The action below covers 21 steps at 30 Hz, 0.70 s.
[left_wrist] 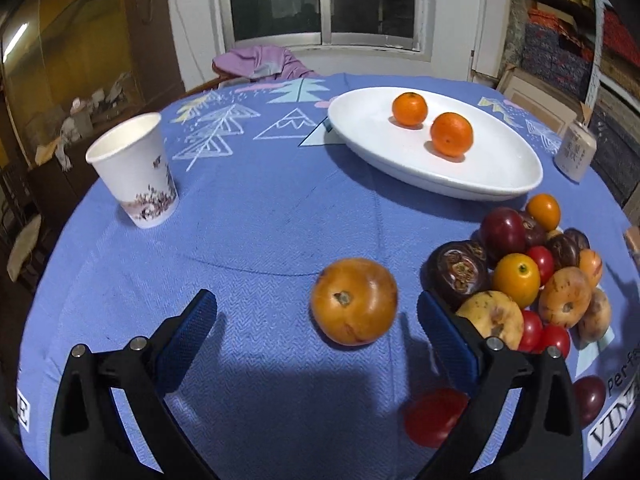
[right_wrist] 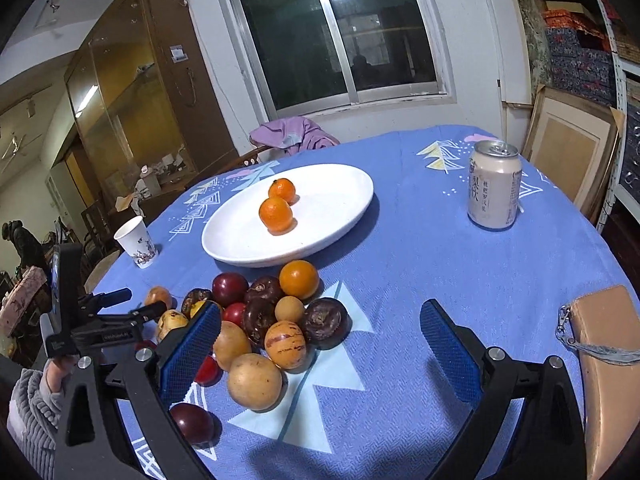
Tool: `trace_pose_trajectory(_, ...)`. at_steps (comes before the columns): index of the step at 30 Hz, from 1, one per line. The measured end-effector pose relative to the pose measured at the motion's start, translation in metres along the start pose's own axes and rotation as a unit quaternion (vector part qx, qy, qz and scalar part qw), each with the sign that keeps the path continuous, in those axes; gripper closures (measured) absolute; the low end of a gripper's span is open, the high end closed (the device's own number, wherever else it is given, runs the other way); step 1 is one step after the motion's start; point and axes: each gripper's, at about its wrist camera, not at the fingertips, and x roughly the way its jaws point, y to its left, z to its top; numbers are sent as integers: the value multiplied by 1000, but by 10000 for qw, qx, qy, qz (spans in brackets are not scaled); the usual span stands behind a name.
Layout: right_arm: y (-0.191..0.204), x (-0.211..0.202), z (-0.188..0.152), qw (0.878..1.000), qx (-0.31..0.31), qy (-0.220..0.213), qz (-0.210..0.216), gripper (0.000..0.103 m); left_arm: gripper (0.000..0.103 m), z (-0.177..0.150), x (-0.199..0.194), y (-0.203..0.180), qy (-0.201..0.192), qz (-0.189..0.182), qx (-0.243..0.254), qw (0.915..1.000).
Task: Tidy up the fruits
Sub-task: 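Grasp a brown persimmon with the left tool while the right tool grasps a tan round fruit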
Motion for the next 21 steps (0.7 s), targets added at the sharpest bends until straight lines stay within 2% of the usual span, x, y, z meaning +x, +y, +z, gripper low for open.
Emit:
trace_pose_trajectory(2, 0, 4, -2, 10000, 21, 80, -12, 3, 5, 1, 2, 5, 13, -126, -112, 9999)
trace_pose_trajectory(3, 0, 7, -3, 9999, 32, 124, -9, 3, 8, 1, 2, 6, -2, -198, -119, 9997)
trace_pose_trajectory(4, 0, 8, -3, 9999, 33, 170, -1, 3, 15, 1, 1, 5, -14, -270, -101, 9996)
trace_pose_trajectory(5, 0, 10, -4, 9998, 32, 199, 8, 3, 35, 1, 2, 4, 7, -367, -51, 9993)
trace_pose_trajectory(6, 0, 12, -5, 9997, 37, 235, 17, 3, 45, 1, 4, 1, 59, -473, -21, 9989)
trace_pose_trajectory(8, 0, 13, -6, 9996, 36, 281, 41, 3, 50, 1, 8, -1, 134, -587, 0, 9982)
trace_pose_trajectory(11, 1, 16, -7, 9992, 40, 368, 136, 3, 51, 0, 9, 0, 134, -748, -65, 9971)
trace_pose_trajectory(14, 5, 21, -11, 9984, -36, 507, 259, 3, 59, -1, 11, -1, 199, -891, -48, 9958)
trace_pose_trajectory(17, 8, 27, -15, 9970, -44, 676, 381, 3, 59, -1, 14, -5, 281, -924, 14, 9953)
trace_pose_trajectory(18, 8, 31, -17, 9960, -1, 772, 451, 5, 59, -2, 14, -5, 281, -917, 21, 9954)
trace_pose_trajectory(19, 9, 33, -19, 9951, 26, 848, 502, 14, 59, -2, 14, -5, 282, -918, 19, 9954)
trace_pose_trajectory(21, 9, 40, -22, 9919, 84, 1072, 670, 24, 59, -1, 14, -5, 283, -930, 2, 9953)
